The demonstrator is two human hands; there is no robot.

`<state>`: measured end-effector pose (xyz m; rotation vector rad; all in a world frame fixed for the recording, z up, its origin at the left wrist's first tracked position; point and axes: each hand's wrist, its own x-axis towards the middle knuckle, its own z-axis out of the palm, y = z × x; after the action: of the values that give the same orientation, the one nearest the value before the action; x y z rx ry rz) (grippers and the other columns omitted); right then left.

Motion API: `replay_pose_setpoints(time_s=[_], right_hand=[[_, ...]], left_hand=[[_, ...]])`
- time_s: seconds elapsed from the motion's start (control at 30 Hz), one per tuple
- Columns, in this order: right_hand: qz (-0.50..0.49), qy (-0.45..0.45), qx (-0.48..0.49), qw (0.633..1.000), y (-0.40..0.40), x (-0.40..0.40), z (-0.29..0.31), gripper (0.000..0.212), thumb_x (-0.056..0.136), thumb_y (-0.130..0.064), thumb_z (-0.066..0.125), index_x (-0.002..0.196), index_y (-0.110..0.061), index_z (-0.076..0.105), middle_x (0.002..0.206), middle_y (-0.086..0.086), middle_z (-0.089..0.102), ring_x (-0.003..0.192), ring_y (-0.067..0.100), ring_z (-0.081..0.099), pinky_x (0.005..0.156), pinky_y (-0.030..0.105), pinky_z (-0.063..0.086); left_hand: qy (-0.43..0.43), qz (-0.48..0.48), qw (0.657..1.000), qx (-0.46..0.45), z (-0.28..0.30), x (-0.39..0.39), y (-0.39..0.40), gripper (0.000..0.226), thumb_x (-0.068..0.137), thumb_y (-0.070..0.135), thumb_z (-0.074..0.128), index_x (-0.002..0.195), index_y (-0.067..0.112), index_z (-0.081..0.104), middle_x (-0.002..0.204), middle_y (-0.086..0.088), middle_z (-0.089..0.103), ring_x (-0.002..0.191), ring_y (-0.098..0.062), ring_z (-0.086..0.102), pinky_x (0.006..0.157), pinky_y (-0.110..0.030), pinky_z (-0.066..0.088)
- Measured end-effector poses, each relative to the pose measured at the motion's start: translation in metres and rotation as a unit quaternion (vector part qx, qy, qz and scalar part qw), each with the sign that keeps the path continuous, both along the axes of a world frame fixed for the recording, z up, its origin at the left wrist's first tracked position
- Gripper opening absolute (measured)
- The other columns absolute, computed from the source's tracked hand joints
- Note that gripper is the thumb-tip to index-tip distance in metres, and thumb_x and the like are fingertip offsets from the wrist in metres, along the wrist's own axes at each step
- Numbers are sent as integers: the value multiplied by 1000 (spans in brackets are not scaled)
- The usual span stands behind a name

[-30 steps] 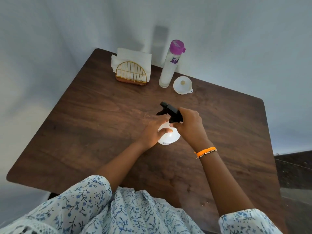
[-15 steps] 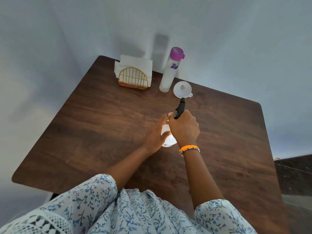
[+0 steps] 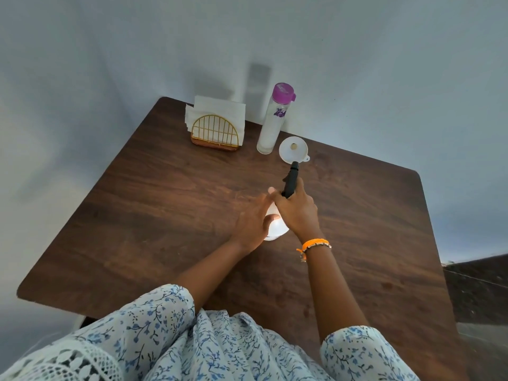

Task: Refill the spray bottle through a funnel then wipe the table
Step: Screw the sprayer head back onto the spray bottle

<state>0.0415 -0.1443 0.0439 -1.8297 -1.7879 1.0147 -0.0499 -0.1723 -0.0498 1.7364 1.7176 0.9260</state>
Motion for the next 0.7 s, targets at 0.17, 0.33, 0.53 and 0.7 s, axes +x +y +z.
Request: replay_pose_setpoints(time_s=[0.17,0.33,0.53,0.7], right_hand=[[172,24,-73,982,8,32,2,57,77,-22,72,123,-20,38,104,1,60,92,22,59,78,30,46],[121,94,77,985,4,41,-24,27,81,-5,67,104,-17,60,86,-1,65,70,13,58,67,23,48],[-28,66,140,988,-6,24,-40,20,73,-24,75,79,-21,56,56,-8,44,50,8,38,51,23,34],[-143,87,140,976,-17,0,-46,30,71,-36,75,84,-22,52,58,-11,42,54,7,41,54,25,35]], left_hand=[[-19,-15,999,24,1,-5,0,51,90,11,52,137,20,37,129,-3,52,117,-19,51,97,-33,43],[-3,1,1000,0,-1,-4,2,49,92,20,52,139,21,37,136,-3,49,123,-20,47,103,-25,31],[-14,-2,1000,10,3,-4,1,49,87,11,56,134,14,40,133,-3,51,119,-22,49,92,-24,33],[-16,9,1000,3,2,-6,1,44,89,8,55,131,5,42,129,-12,55,119,-27,51,86,-22,33]])
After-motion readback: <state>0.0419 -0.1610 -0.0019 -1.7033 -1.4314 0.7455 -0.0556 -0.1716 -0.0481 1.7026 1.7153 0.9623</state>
